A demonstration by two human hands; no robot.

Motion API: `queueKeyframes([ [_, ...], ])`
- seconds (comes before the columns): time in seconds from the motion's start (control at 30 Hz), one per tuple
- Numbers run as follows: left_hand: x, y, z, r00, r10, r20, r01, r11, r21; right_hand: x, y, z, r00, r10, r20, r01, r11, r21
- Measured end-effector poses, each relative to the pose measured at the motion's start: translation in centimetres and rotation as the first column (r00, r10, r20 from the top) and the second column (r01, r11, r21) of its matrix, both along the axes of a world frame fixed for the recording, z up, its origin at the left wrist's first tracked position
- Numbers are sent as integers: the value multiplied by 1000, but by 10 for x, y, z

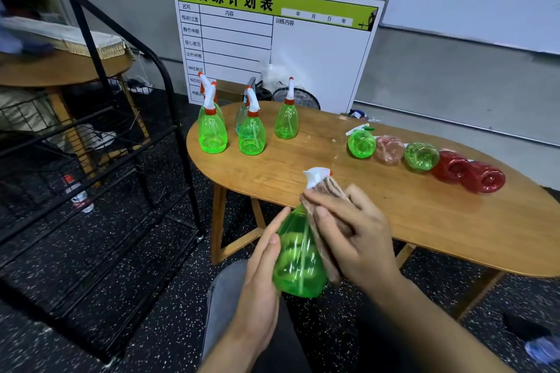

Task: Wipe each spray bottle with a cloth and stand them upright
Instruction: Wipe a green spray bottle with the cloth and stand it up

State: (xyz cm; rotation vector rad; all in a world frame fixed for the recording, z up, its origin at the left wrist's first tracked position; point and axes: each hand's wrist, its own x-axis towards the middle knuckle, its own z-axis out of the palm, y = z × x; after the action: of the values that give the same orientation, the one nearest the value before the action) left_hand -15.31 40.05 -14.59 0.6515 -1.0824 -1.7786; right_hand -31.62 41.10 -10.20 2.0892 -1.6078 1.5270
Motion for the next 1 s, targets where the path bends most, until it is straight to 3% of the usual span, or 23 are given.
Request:
queueKeyframes([
  [0.07,1,-1,2,1000,11,-3,-11,1000,-2,0,-8,-2,997,-19,74,12,995,94],
  [0.17,2,-2,-1,1000,20,-14,-20,1000,0,9,-4,-18,1000,19,19,-21,997,75],
  [0.27,4,-4,-4,999,36,-16,-36,999,30,18,14,-33,978,89,-187,-93,996,-15],
  [0.37,4,-6,-7,999,30,-27,-29,998,49,17,27,-42,882,126,-454,-178,981,-74],
  [0.43,3,-5,-6,999,29,-22,-27,998,53,13,29,-40,854,130,-504,-195,978,-78],
  [0.5,2,-4,-5,999,37,-11,-37,998,43,9,24,-35,905,133,-404,-175,982,-69],
  [0.57,2,-3,-3,999,34,-7,-33,999,26,1,13,-24,984,73,-163,-83,995,-57],
  [0.63,1,-2,-2,999,38,-4,-38,999,14,-6,0,-10,999,1,52,-1,1000,6],
  [0.77,2,-2,0,1000,19,4,-19,1000,-11,2,-10,-11,982,61,177,-83,989,119],
  [0.87,3,-4,-2,999,35,3,-35,999,1,14,3,-26,992,114,56,-117,992,53],
  [1.0,4,-4,-3,999,32,-26,-31,999,37,19,20,-35,946,136,-295,-162,984,-66],
])
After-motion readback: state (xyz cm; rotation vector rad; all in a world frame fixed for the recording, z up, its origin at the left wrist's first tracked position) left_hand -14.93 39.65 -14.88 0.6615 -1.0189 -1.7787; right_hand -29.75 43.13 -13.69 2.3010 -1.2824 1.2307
